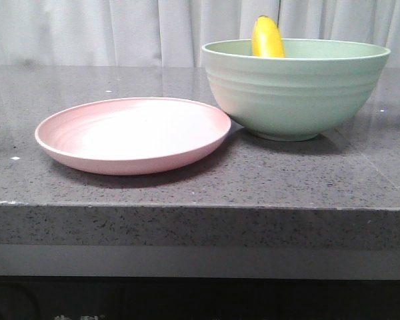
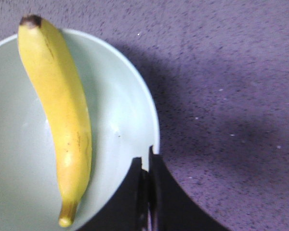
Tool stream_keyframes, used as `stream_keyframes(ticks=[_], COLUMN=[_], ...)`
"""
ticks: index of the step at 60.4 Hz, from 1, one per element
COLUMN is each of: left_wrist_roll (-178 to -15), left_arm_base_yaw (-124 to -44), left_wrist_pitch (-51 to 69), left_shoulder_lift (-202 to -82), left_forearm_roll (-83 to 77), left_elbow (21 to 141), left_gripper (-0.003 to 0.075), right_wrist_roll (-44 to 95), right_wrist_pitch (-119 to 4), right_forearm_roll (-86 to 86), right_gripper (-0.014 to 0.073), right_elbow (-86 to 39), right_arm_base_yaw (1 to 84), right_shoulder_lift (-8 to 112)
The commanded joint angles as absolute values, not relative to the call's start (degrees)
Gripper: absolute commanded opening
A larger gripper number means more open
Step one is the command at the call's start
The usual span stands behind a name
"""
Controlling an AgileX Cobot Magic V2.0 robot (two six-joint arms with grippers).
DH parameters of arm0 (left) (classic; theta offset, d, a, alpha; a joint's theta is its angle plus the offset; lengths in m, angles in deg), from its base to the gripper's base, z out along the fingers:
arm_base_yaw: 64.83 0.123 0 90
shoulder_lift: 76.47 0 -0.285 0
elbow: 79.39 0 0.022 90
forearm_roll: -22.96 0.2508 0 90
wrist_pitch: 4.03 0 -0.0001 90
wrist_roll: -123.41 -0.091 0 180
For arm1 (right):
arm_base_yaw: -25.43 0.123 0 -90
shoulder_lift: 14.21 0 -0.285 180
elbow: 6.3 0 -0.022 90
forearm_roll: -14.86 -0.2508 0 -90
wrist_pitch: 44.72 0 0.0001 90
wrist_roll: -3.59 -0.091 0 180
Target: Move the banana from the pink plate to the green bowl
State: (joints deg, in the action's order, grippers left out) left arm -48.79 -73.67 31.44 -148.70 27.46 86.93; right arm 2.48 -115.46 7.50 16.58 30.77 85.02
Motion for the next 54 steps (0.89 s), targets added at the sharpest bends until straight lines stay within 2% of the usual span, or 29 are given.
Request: stream_keyframes(ticks=[1, 11, 31, 44, 54], left_wrist_roll=[-48.22, -48.22, -48.22, -48.22, -48.22], left_arm_base_yaw=[-72.32, -72.09, -72.09, -72.09, -72.09], left_wrist_pitch=[26.05, 20.61, 14.03, 13.81, 13.15], left_shoulder_lift=[-145.17, -136.29, -118.05, -107.59, -99.53], left_forearm_roll=[27.31, 27.31, 27.31, 27.43, 27.33], left_elbow=[86.89, 79.39, 62.64, 54.23, 48.31], left_gripper=[-0.0018, -0.0018, -0.0018, -0.0018, -0.0018], right_wrist_roll=[3.01, 4.37, 7.64, 8.11, 8.11], right_wrist_pitch=[-110.40, -97.59, -69.19, -64.81, -61.31], right_forearm_roll=[6.72, 6.12, 5.35, 5.35, 5.35], right_gripper=[-0.0050, -0.0050, -0.0050, -0.0050, -0.0050], right_elbow=[14.67, -1.00, -41.43, -58.08, -64.14], right_arm_base_yaw=[30.02, 30.20, 30.20, 30.20, 30.20], right_shoulder_lift=[77.97, 65.24, 34.86, 17.46, 6.90])
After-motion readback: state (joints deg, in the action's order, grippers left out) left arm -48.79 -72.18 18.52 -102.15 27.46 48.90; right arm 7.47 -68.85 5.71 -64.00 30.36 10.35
